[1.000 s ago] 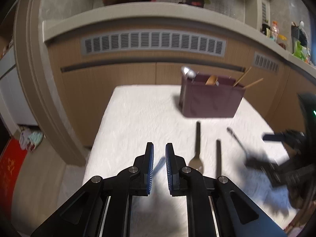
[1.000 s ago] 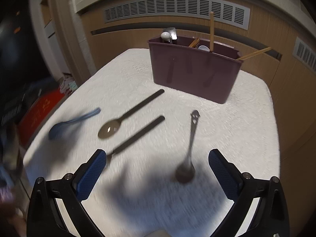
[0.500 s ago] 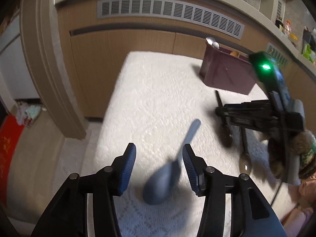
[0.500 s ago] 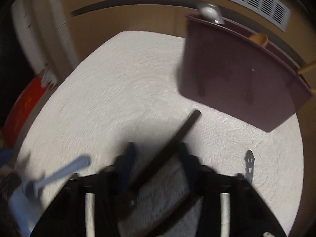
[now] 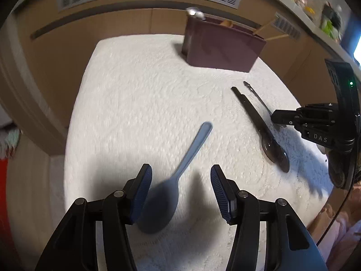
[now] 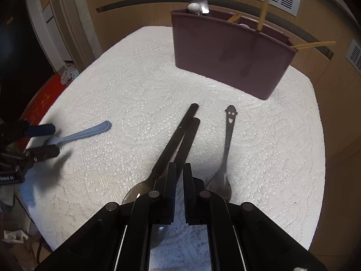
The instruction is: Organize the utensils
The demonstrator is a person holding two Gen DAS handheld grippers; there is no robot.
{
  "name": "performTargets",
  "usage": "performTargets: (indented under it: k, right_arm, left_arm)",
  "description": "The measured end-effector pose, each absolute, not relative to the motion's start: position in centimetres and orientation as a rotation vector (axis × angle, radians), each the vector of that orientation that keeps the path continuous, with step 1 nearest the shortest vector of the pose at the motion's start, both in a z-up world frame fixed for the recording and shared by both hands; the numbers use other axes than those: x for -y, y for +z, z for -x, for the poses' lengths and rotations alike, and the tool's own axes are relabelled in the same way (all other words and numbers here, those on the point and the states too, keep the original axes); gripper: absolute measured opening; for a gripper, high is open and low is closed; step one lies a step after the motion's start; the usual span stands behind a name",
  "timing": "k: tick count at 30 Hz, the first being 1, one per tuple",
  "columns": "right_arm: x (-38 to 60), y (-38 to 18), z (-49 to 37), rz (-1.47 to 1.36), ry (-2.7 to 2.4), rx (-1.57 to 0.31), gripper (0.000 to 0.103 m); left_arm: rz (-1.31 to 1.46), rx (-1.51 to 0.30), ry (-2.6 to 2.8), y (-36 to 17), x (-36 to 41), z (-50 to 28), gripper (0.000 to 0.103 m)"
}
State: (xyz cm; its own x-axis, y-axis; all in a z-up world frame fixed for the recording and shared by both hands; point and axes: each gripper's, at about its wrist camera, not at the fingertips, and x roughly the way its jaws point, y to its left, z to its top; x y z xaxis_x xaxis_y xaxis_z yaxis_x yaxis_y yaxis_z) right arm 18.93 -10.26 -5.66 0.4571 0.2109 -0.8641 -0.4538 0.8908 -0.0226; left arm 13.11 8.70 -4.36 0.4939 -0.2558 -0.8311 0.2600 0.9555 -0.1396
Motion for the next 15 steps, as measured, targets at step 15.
performTargets:
  k: [15]
  right_arm:
    - [13.7, -5.1, -16.9, 0.198, 0.416, -0.972, 0.008]
  left_arm:
    - [-0.286, -1.226, -0.434, -6.8, -1.0, -20.7, 0.017]
